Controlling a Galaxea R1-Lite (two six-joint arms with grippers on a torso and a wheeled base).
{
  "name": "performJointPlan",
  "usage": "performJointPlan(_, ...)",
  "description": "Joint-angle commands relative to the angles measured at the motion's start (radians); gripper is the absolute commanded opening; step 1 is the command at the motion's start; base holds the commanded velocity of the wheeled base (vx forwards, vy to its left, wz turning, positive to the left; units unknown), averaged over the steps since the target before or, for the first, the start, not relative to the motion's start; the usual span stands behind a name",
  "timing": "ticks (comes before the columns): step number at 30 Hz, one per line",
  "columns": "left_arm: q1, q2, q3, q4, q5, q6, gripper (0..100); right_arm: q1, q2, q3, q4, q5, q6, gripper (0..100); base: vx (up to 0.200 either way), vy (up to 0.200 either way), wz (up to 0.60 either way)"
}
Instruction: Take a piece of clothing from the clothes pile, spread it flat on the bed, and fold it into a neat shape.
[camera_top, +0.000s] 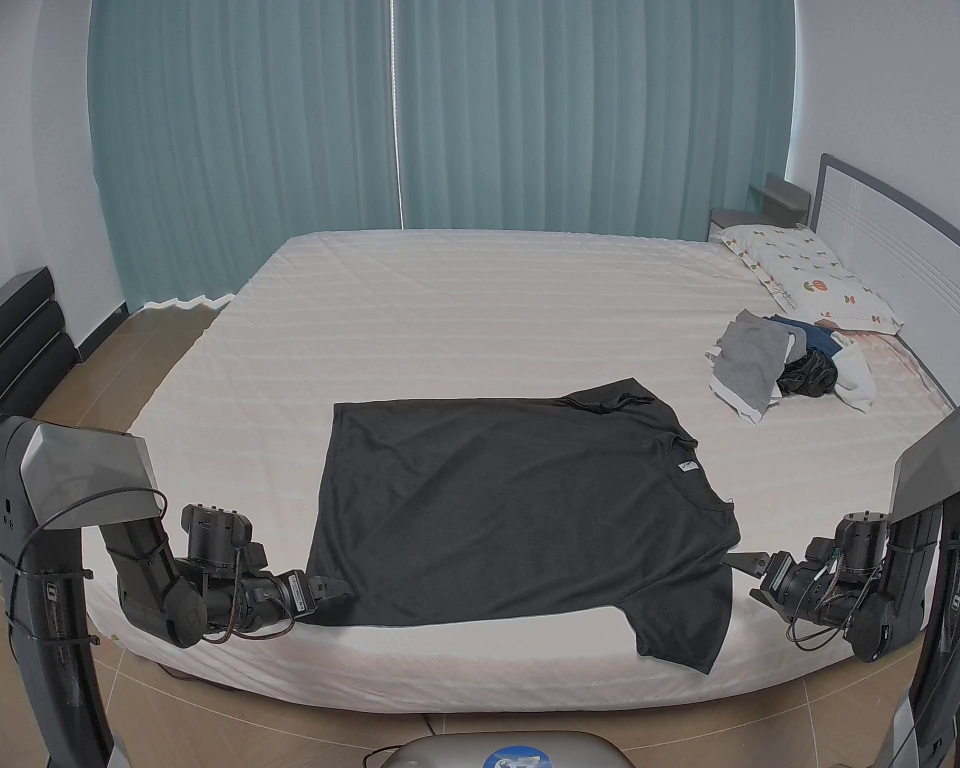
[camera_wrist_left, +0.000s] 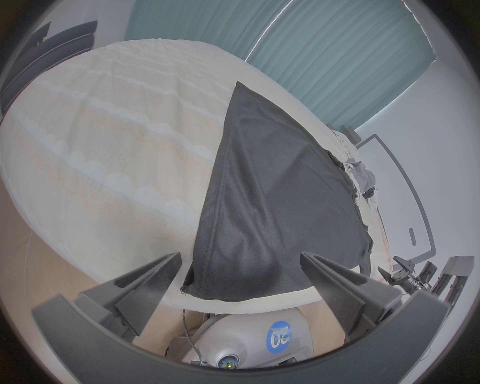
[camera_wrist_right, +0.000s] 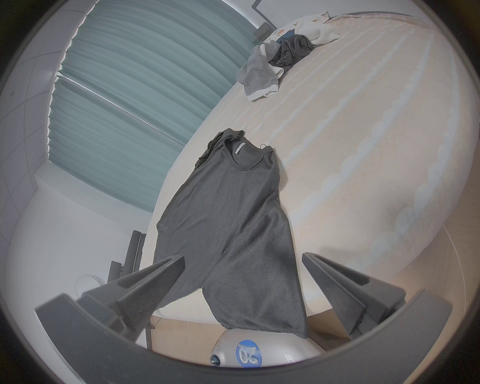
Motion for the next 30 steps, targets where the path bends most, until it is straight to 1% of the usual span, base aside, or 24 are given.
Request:
performJointPlan(1,-0.003,0.022,-0.004,0.0,0.002,0.008,100,0.004,0.008,0.0,-0.012,0.001,-0.001,100,0.0,0.0,0.0)
performJointPlan(11,-0.014,0.024,-0.006,0.0,0.002,0.024,100,0.005,0.008,-0.002,-0.012,-0.001,-0.001,100,0.0,0.0,0.0)
performJointPlan(12,-0.013,0.024,-0.006,0.0,0.002,0.024,0,0.005,0.008,-0.002,-0.012,-0.001,-0.001,100,0.0,0.0,0.0)
performJointPlan(19,0.012,0.018,0.009,0.0,0.04,0.013,0,0.004,0.01,-0.002,-0.012,-0.002,-0.001,100,0.0,0.0,0.0)
performJointPlan(27,0.023,0.008,0.029,-0.013,0.042,-0.001,0,0.008,0.013,-0.002,-0.01,0.001,-0.001,100,0.0,0.0,0.0)
performJointPlan(30,0.024,0.008,0.04,-0.034,0.04,-0.012,0,0.022,0.031,-0.006,-0.01,0.021,-0.005,100,0.0,0.0,0.0)
